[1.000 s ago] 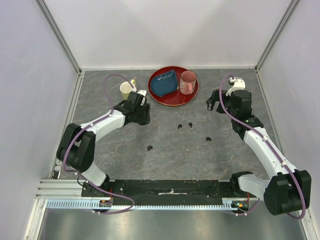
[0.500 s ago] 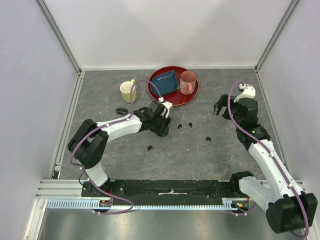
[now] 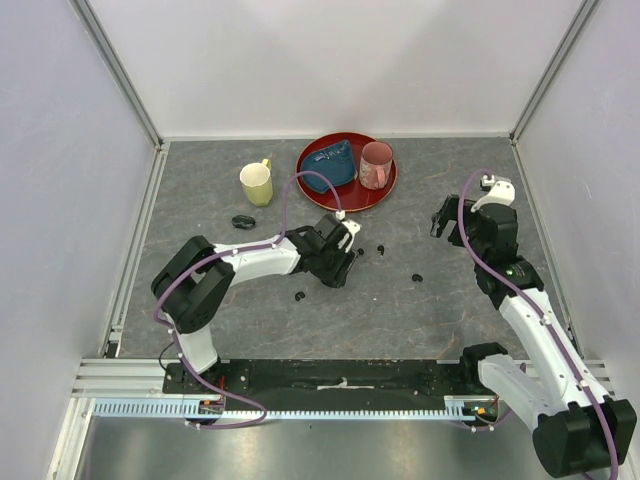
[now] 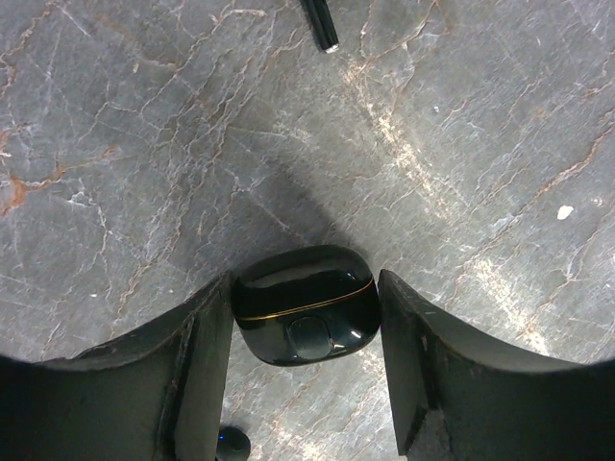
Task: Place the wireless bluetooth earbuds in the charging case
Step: Place the charging case at the center of the board.
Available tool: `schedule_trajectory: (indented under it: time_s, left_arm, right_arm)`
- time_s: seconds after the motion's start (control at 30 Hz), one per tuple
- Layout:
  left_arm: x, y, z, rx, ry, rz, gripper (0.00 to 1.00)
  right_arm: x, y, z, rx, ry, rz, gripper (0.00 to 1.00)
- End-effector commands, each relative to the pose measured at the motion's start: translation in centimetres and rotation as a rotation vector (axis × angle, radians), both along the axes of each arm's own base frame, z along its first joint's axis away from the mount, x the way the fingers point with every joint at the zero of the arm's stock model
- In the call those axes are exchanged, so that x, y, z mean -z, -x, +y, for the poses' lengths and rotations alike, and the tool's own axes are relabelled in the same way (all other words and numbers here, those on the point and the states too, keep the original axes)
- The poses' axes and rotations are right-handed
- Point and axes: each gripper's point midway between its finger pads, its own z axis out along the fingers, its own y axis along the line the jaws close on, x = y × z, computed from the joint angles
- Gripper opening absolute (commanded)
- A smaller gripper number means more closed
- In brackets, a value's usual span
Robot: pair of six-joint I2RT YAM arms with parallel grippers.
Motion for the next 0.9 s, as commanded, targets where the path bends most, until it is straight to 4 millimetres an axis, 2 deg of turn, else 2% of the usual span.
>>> schedule_trajectory:
  time_s: [0.0, 0.23, 0.47, 0.67, 0.77, 0.8, 0.87]
  left_arm:
    - [-0.6, -0.7, -0.3, 0.020, -0.014, -0.041, 0.63]
    - [-1.8, -0.4, -0.3, 0.017, 0.011, -0.060, 0.73]
    - [-3.8, -0.9, -0.1, -0.016, 0.038, -0.108, 0.78]
    - [-7.4, -1.6, 0.8, -0.085, 0.091, -0.205, 0.82]
    - [-9.5, -1.9, 1.8, -0.121, 0.117, -0.264, 0.85]
    - [-9.8, -1.8, 2.0, -0.131, 0.124, -0.275, 0.86]
    - [-11.5, -2.3, 2.9, -0.169, 0.149, -0.320, 0.88]
  right_arm:
    - [-0.5, 0.2, 0.4, -0.024, -0.009, -0.022, 0.98]
    - [-0.2, 0.3, 1.3, -0.080, -0.016, -0.010, 0.98]
    - [0.1, 0.2, 2.0, -0.115, -0.027, 0.004, 0.98]
    - [0.0, -0.2, 2.6, -0.157, -0.024, -0.014, 0.98]
    - [-0.1, -0.2, 4.2, -0.238, -0.065, -0.040, 0.98]
    - [0.2, -0.1, 4.7, -0.262, -0.081, -0.029, 0.98]
    - [0.9, -0.2, 4.5, -0.227, -0.105, 0.011, 0.98]
